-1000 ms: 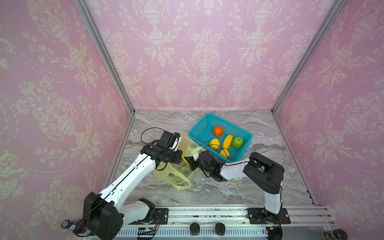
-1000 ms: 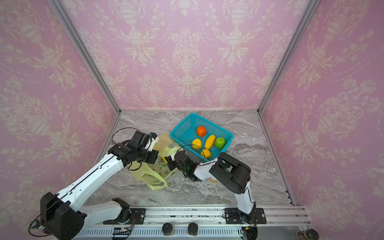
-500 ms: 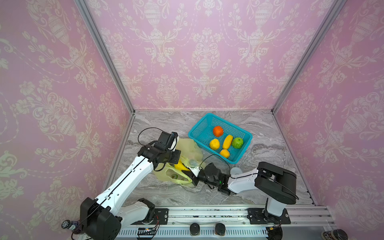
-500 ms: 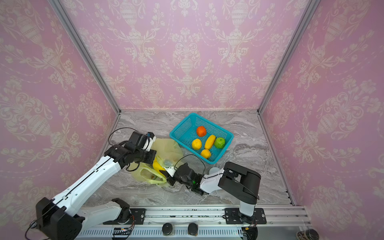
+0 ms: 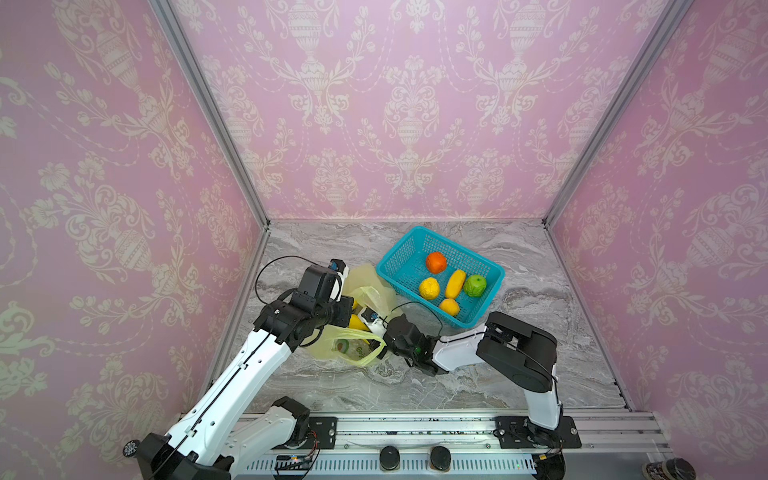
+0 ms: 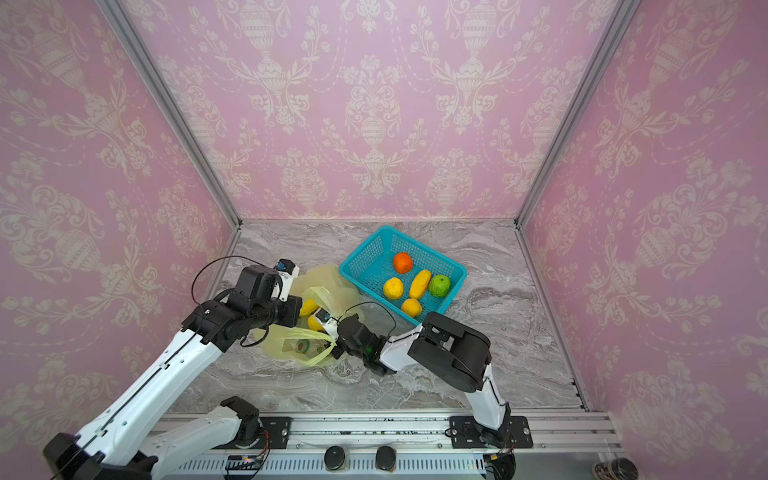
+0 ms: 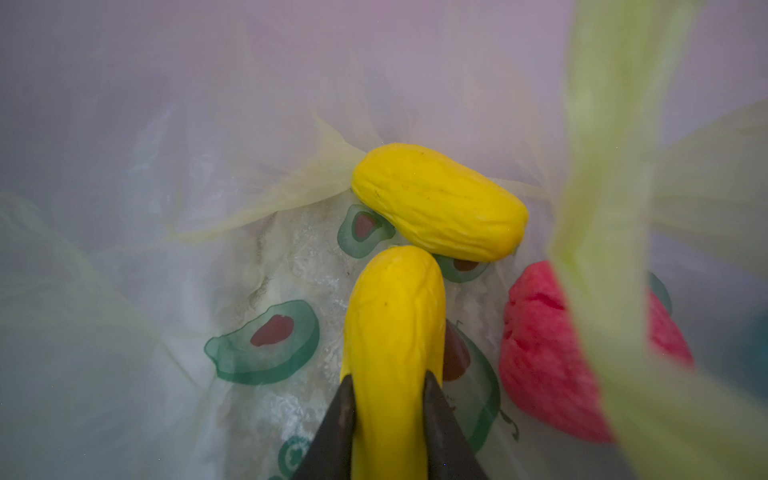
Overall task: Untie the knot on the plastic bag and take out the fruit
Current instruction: 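Grasp the yellow elongated fruit with the right gripper while the left lifts the bag, then lift the yellow elongated fruit out of the bag toward the teal basket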
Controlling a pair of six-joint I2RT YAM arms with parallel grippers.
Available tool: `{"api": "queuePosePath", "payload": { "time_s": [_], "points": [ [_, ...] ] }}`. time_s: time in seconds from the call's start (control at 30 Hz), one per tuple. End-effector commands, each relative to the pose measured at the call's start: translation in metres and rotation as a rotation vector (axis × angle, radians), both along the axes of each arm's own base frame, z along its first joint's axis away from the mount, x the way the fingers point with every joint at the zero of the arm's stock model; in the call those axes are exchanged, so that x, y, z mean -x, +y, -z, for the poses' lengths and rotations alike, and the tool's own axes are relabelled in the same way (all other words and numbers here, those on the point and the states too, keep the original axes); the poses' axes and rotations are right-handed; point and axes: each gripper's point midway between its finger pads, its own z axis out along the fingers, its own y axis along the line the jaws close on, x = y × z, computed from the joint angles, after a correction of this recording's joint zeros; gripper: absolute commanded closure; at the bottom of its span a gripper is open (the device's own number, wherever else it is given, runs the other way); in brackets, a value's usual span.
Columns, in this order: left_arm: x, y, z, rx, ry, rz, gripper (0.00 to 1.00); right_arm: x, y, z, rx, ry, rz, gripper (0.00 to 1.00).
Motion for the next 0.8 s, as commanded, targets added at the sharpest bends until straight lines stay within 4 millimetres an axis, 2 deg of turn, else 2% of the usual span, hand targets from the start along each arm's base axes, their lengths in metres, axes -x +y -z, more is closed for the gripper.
{"api": "queuePosePath", "payload": {
  "time_s": [0.0,0.23,0.37,0.47,0.6,0.77],
  "points": [
    [-0.003,0.002,0.000,-0.006,0.007,-0.015,1.00,0.011,0.003,-0.007,0.004,0.001,-0.029,0.88],
    [-0.006,0.006,0.006,-0.021,0.030,-0.030,1.00,0.064,0.011,-0.056,-0.019,-0.158,-0.169,0.87],
    [-0.005,0.007,0.006,-0.026,0.025,-0.036,1.00,0.076,0.012,-0.066,-0.047,-0.168,-0.206,0.87],
    [-0.006,0.007,0.009,-0.031,0.035,-0.036,1.00,0.081,0.007,-0.084,-0.084,-0.169,-0.218,0.88],
    [-0.006,0.007,0.012,-0.035,0.048,-0.038,1.00,0.088,-0.014,-0.124,-0.156,-0.213,-0.203,0.89],
    [-0.006,0.007,0.011,-0.029,0.045,-0.036,1.00,0.089,-0.059,-0.172,-0.215,-0.297,-0.113,0.88]
  ]
}}
